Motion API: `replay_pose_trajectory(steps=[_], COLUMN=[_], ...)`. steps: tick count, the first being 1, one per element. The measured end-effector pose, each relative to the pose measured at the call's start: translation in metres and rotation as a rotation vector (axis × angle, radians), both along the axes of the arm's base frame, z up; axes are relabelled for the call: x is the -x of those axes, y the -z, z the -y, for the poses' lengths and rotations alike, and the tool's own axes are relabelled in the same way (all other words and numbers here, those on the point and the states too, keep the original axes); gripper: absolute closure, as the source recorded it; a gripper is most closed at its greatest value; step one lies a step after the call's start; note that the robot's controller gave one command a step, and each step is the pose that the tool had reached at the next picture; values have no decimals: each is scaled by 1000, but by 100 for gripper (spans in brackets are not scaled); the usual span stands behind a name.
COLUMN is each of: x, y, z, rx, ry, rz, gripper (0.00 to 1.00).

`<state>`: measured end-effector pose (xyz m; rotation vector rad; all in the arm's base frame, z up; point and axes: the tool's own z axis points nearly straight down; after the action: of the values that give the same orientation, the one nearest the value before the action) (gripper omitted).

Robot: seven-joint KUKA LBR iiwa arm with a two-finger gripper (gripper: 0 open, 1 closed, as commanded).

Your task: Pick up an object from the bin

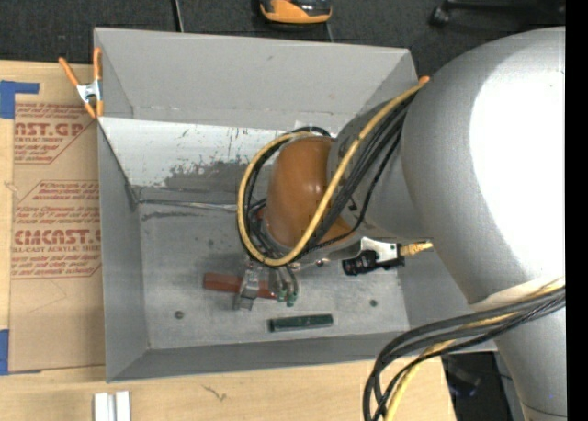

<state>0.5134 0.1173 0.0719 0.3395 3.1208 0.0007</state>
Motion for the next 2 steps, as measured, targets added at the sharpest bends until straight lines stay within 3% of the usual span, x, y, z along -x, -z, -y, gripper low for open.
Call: replay_pose_trajectory(steps=[2], x=[4], y=[-20], z=[1], rx=[2], ry=[0], rz=[-14], gripper=[100])
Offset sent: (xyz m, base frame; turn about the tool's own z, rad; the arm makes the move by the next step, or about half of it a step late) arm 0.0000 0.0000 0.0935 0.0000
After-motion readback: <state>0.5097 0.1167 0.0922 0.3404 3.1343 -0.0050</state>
